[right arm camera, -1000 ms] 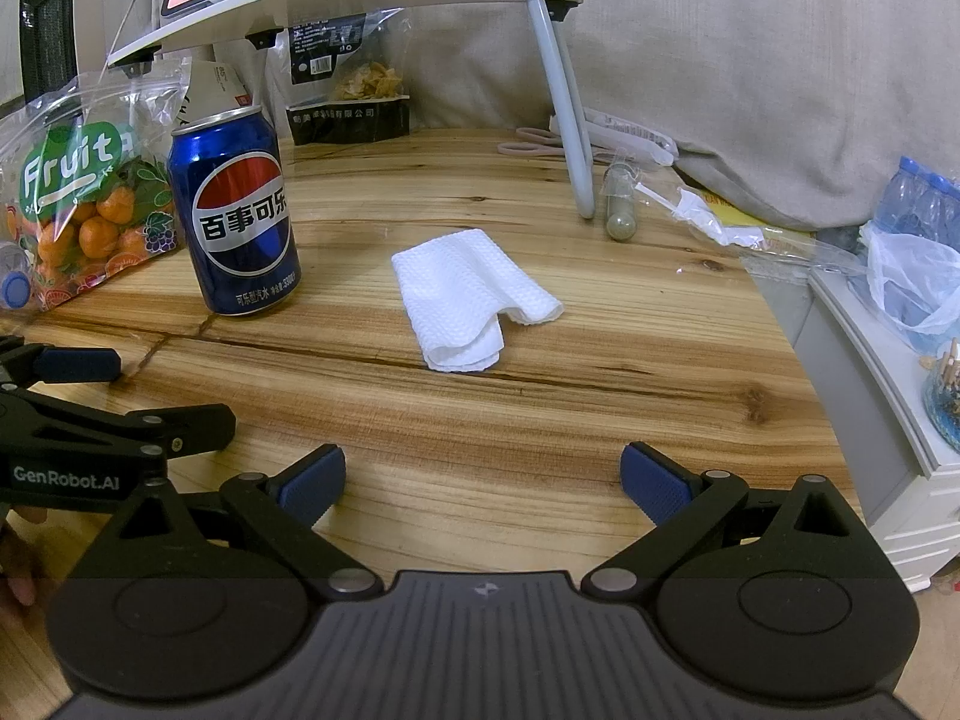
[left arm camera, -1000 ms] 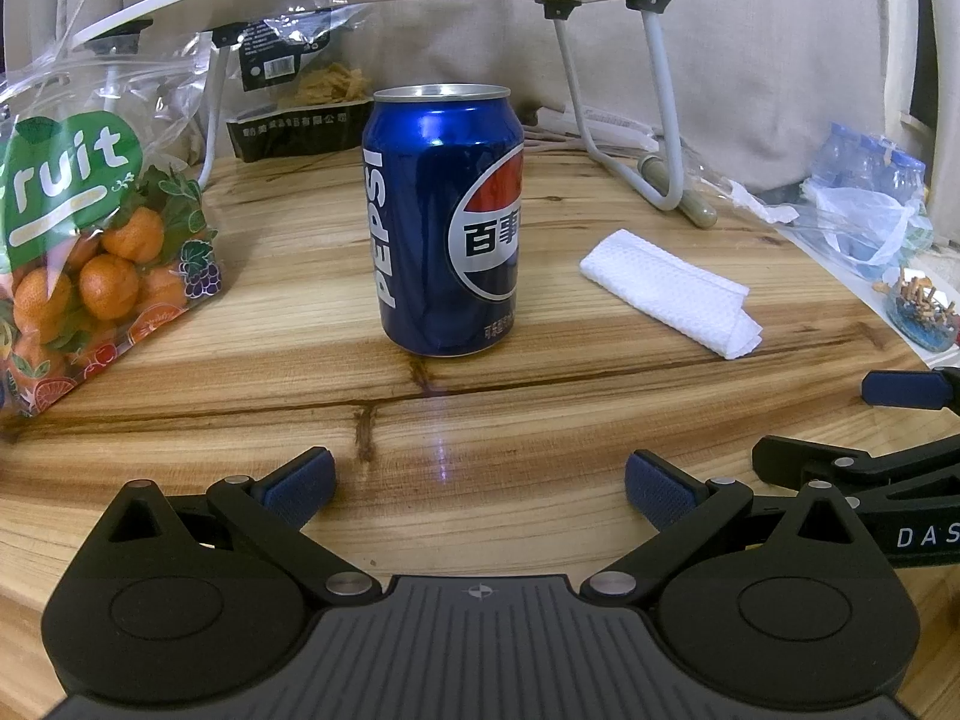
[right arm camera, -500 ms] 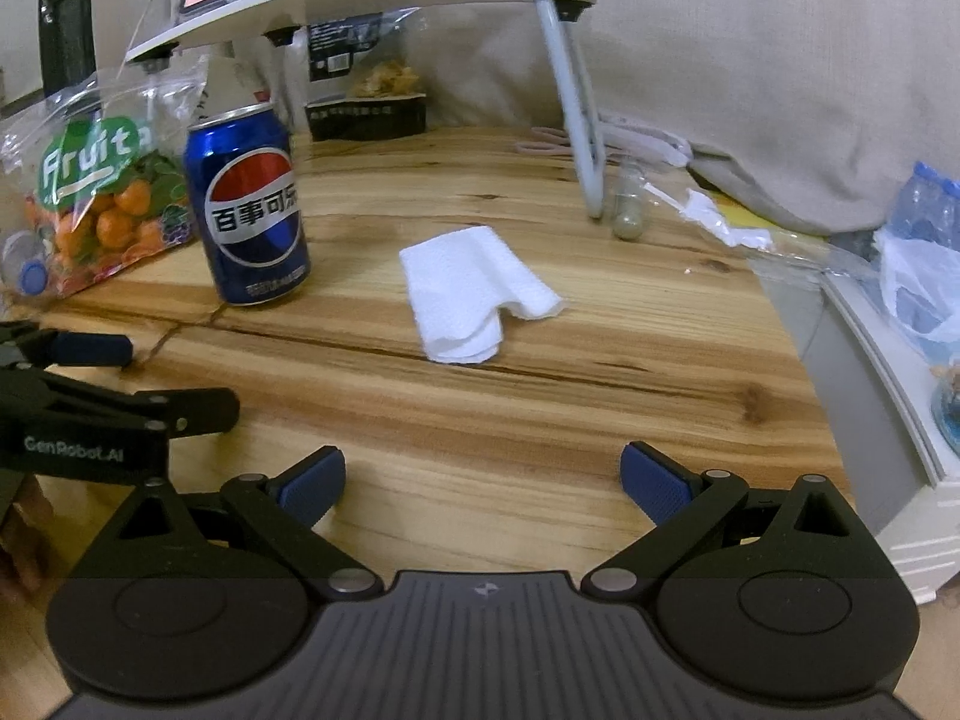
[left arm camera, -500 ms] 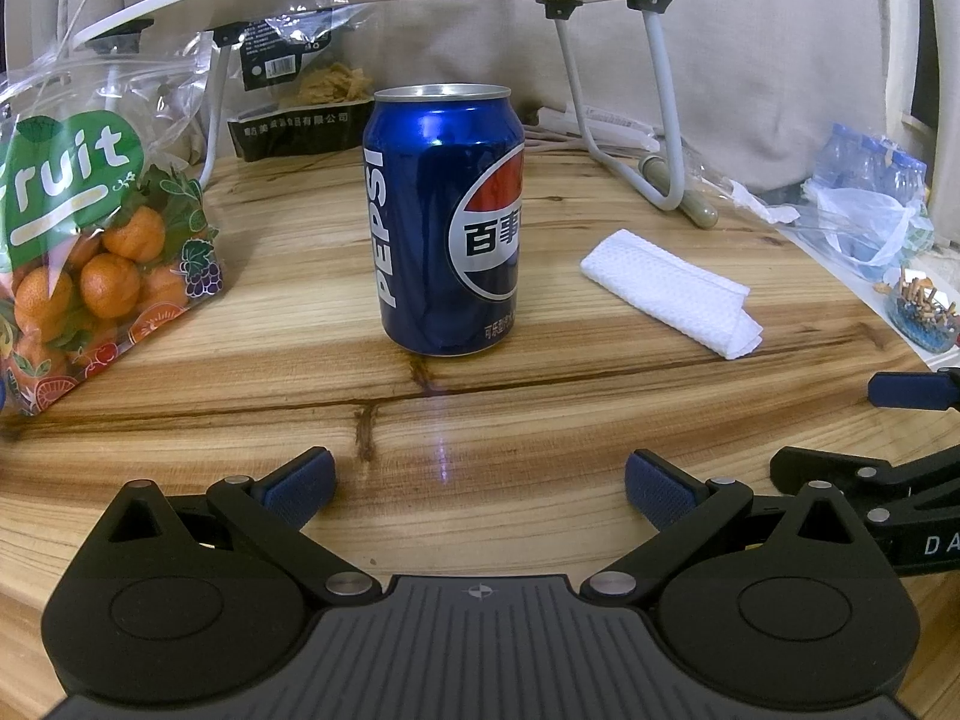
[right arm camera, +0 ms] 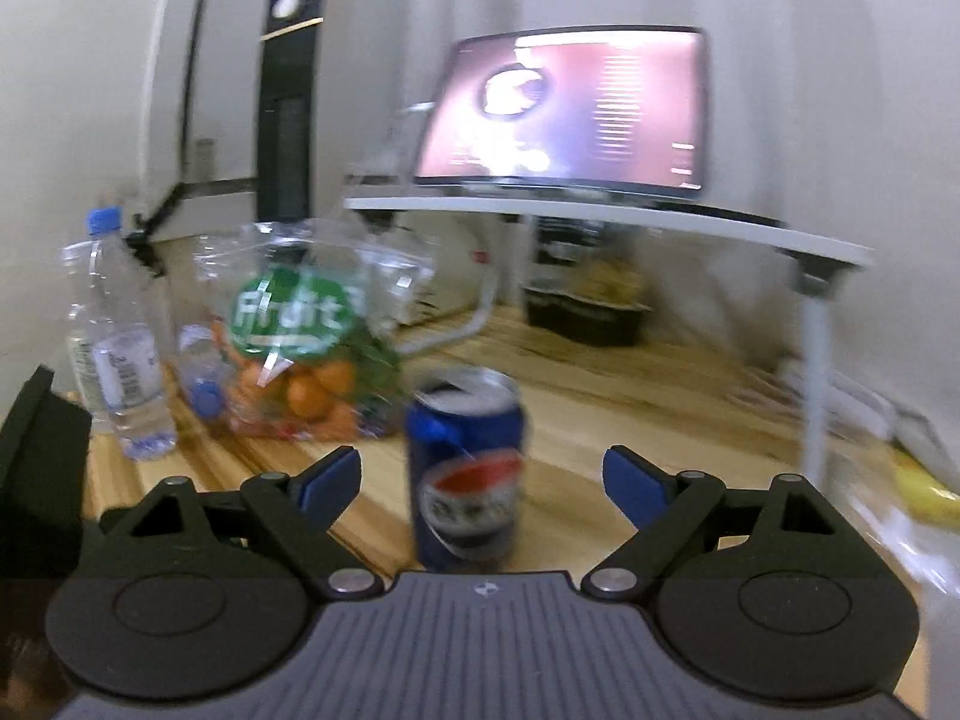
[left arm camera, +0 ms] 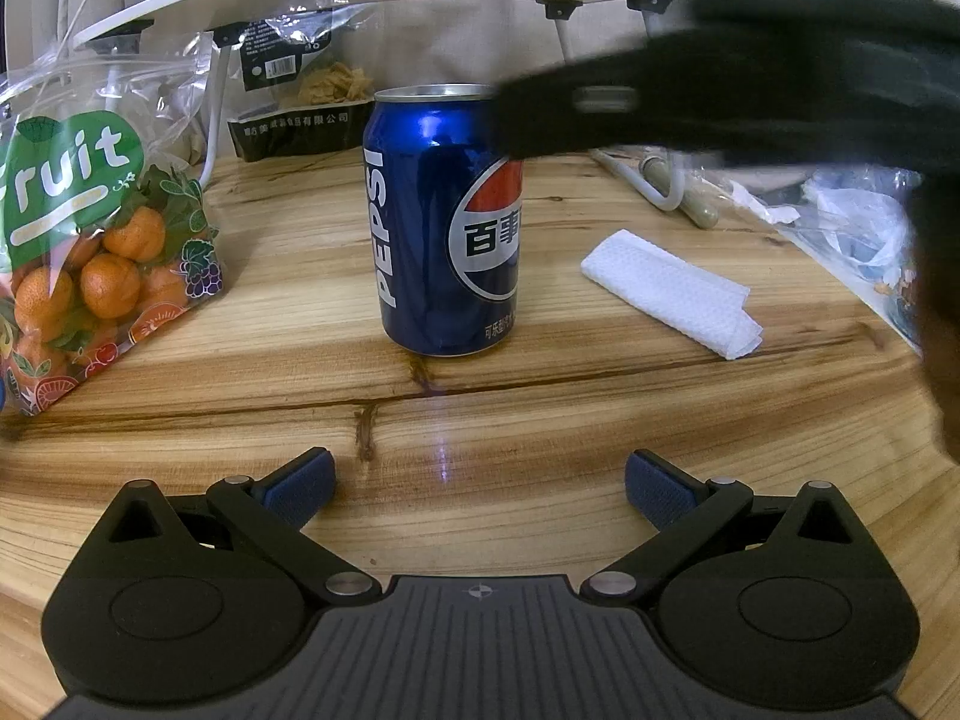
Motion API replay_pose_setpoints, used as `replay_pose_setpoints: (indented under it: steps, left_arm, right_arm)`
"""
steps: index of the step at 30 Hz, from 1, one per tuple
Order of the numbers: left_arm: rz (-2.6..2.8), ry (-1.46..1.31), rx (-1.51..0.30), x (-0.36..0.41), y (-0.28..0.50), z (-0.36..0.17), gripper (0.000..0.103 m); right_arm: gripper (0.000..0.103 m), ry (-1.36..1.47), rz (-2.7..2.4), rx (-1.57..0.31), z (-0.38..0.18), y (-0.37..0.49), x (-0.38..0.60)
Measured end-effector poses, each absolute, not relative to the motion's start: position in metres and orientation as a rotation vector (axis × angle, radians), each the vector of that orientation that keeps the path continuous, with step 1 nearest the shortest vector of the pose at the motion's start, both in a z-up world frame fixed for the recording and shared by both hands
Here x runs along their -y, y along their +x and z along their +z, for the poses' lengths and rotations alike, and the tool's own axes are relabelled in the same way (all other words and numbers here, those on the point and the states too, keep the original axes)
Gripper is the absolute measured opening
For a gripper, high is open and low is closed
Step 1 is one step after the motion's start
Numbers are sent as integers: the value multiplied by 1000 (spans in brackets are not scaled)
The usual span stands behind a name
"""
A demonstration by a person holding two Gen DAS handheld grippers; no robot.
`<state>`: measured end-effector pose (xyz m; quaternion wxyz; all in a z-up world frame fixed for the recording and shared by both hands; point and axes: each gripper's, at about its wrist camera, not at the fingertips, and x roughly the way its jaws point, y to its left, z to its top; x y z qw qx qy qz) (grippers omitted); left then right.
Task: Clean container
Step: 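Move the right gripper toward the blue Pepsi can, then grasp the Pepsi can with the right gripper and lift it, then close the left gripper around the can while the right gripper holds it out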
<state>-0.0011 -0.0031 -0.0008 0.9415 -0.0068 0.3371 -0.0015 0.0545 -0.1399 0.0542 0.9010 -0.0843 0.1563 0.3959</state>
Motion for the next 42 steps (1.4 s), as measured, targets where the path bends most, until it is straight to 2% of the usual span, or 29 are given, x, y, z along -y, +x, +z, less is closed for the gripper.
replay_pose_setpoints:
  steps: [7, 12, 22, 26, 31, 34, 42]
  left_arm:
    - [-4, -15, -688, 3, 0, -1, 103]
    - [-5, -18, -688, 3, 0, 0, 103]
    - [-17, -23, -685, 5, -2, 1, 103]
    - [-136, -156, -561, -14, -22, 8, 103]
    - [-280, -164, -356, -30, -51, 18, 103]
    - [-398, -63, -214, -28, -74, 23, 103]
    - [-439, 49, -97, -29, -98, 27, 103]
  right_arm:
    - [92, -190, 802, -366, 26, 83, 94]
    - [67, -164, 801, -434, 16, 95, 80]
    - [67, 99, 836, -499, 42, 100, 129]
    - [67, 351, 923, -567, 54, 98, 183]
    - [67, 725, 1014, -656, 24, 92, 227]
    - [67, 817, 1002, -687, 3, 81, 236]
    - [67, 1051, 1110, -729, -41, 42, 240]
